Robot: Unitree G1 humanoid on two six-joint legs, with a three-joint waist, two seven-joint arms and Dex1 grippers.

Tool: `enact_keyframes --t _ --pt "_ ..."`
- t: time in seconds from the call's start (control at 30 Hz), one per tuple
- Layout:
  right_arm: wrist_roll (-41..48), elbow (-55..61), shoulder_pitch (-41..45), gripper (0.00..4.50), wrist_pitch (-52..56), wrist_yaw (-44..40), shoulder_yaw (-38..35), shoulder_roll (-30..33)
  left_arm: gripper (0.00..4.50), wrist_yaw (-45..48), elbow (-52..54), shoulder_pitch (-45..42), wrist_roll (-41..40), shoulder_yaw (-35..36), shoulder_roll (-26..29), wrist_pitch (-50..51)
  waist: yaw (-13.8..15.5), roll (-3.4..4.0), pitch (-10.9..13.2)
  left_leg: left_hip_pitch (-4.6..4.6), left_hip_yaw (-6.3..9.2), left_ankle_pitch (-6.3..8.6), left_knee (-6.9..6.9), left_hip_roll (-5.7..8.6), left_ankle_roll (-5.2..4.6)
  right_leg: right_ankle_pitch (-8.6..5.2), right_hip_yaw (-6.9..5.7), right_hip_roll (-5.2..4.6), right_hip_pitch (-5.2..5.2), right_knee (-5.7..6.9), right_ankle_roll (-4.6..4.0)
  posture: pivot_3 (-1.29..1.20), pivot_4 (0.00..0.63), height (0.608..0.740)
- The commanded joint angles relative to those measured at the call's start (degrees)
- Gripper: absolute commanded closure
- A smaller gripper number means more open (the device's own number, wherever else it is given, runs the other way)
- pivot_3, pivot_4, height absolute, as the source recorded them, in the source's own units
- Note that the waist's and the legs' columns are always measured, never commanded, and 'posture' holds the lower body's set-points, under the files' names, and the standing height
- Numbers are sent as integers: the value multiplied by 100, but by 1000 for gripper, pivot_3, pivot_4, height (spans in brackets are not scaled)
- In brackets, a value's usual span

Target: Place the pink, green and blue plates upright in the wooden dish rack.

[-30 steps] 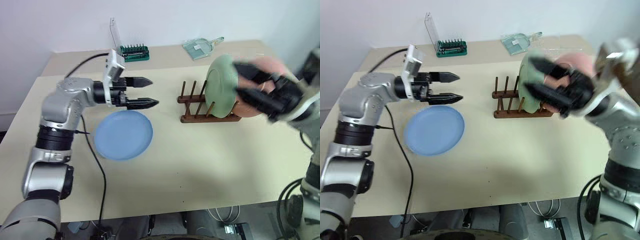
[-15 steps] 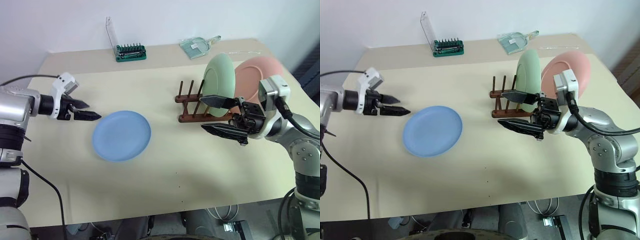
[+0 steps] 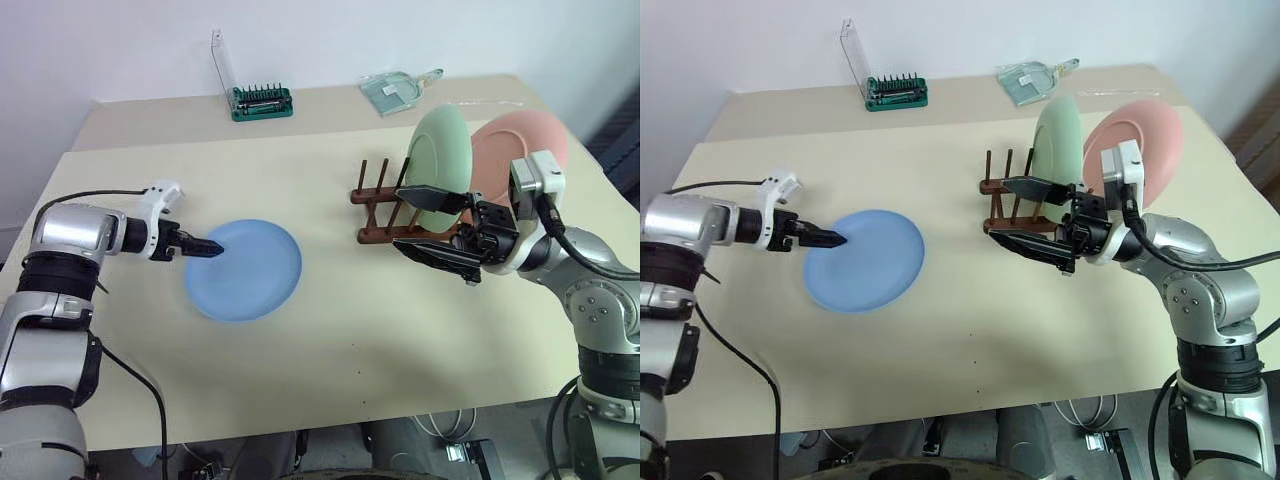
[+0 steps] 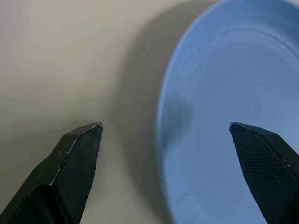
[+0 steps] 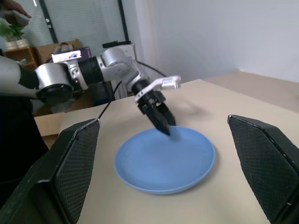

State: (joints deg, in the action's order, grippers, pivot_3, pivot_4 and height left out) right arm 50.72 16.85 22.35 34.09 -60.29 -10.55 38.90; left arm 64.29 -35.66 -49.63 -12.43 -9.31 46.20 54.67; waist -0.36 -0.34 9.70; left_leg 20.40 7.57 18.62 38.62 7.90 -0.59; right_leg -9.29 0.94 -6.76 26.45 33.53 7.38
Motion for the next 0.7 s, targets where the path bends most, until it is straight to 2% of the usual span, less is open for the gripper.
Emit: enact_keyframes --t 0.03,0.13,0.3,0.5,0.7 --pt "9 244 -35 0 -125 73 -125 -12 520 -77 -216 71 120 5 -95 -137 5 1 0 0 1 0 11 2 0 0 0 -1 -2 10 0 0 150 740" --pt "34 310 -96 0 -111 116 -206 49 1707 6 -414 32 70 74 -168 -93 5 0 -1 -1 0 1 35 6 0 0 2 -4 -5 36 0 0 150 740" --pt "22 284 -76 0 -143 168 -228 49 4317 81 -539 -113 -19 221 -218 93 1 -1 0 -1 0 2 48 8 -1 -1 4 -5 -4 50 1 0 150 740" --pt "-114 177 -33 0 -231 140 -152 28 4415 -57 -793 -360 -91 577 -210 -91 7 -4 1 1 2 2 50 9 0 -1 3 -5 -3 51 1 0 150 740" --pt "-277 76 99 0 -346 89 -77 28 4415 -676 -1504 -1327 -1078 2307 -329 -128 -6 -32 17 9 7 1 55 9 2 0 1 -4 4 54 1 0 150 740"
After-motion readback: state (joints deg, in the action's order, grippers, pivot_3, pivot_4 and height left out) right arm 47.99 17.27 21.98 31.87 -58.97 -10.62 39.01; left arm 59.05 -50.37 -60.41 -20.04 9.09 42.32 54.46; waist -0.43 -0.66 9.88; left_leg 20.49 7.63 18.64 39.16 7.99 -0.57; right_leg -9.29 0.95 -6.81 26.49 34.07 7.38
